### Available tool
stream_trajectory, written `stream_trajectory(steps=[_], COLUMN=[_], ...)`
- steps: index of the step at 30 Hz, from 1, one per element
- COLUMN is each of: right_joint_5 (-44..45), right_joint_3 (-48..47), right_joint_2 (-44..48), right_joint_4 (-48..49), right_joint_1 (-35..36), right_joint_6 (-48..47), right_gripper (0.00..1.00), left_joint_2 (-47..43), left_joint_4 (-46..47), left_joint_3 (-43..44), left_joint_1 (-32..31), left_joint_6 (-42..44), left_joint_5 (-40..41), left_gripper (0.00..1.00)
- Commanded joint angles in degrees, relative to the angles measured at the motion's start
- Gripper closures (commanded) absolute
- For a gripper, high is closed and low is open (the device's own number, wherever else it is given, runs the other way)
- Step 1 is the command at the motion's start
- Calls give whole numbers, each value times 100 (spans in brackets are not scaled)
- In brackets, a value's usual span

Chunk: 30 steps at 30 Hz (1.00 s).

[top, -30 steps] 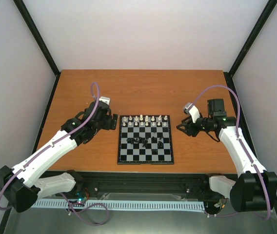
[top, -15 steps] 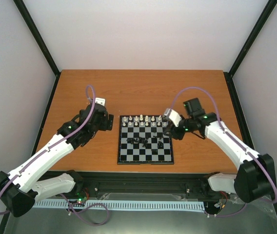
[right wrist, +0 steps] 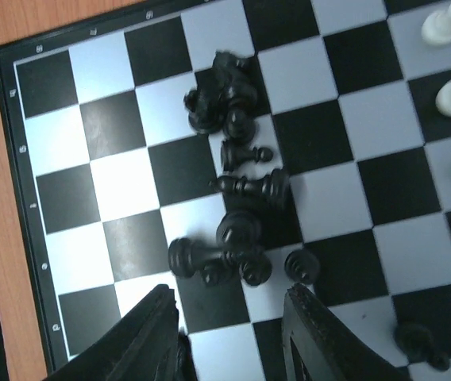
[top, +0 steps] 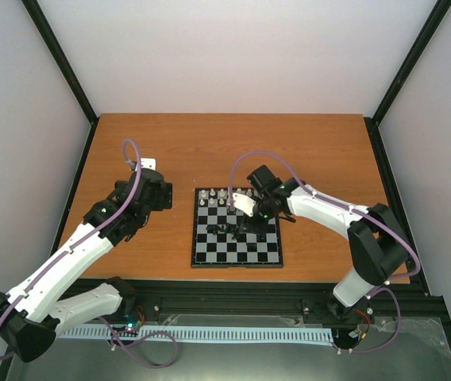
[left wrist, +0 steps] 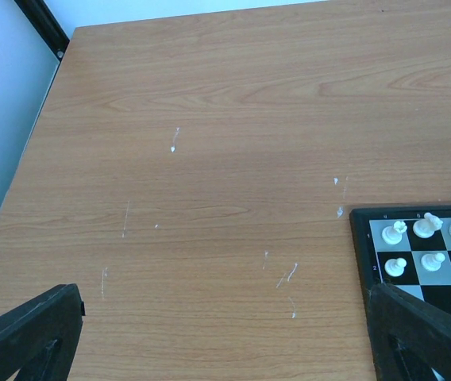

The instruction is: Set up the chess pieces on the board

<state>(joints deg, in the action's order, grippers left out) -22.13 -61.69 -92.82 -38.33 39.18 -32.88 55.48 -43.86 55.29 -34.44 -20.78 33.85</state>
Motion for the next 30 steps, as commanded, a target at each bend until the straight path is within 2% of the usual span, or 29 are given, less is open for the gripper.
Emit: stream_trajectory(steps=[1, 8, 19, 22, 30], right_joint_5=[17, 58, 309, 338, 331], right_joint_3=[-495, -937, -907, -880, -837], right_joint_2=[-227, -782, -1054, -1061, -973], right_joint_4=[27, -107, -97, -101, -113], right_joint_1=[94, 371, 477, 477, 477], right_joint_6=[114, 204, 329, 332, 397], right_gripper=[64, 66, 68, 78, 96], left_joint_2=[-17, -124, -144, -148, -97], left_joint_4=[-70, -97, -79, -81, -62], left_joint_3=[88, 102, 74, 68, 41], left_joint_1=[51, 68, 130, 126, 175], left_joint_6=[-53, -70, -55, -50, -25], left_joint_5=[20, 38, -24, -22, 43], left_gripper=[0, 0, 0, 0, 0])
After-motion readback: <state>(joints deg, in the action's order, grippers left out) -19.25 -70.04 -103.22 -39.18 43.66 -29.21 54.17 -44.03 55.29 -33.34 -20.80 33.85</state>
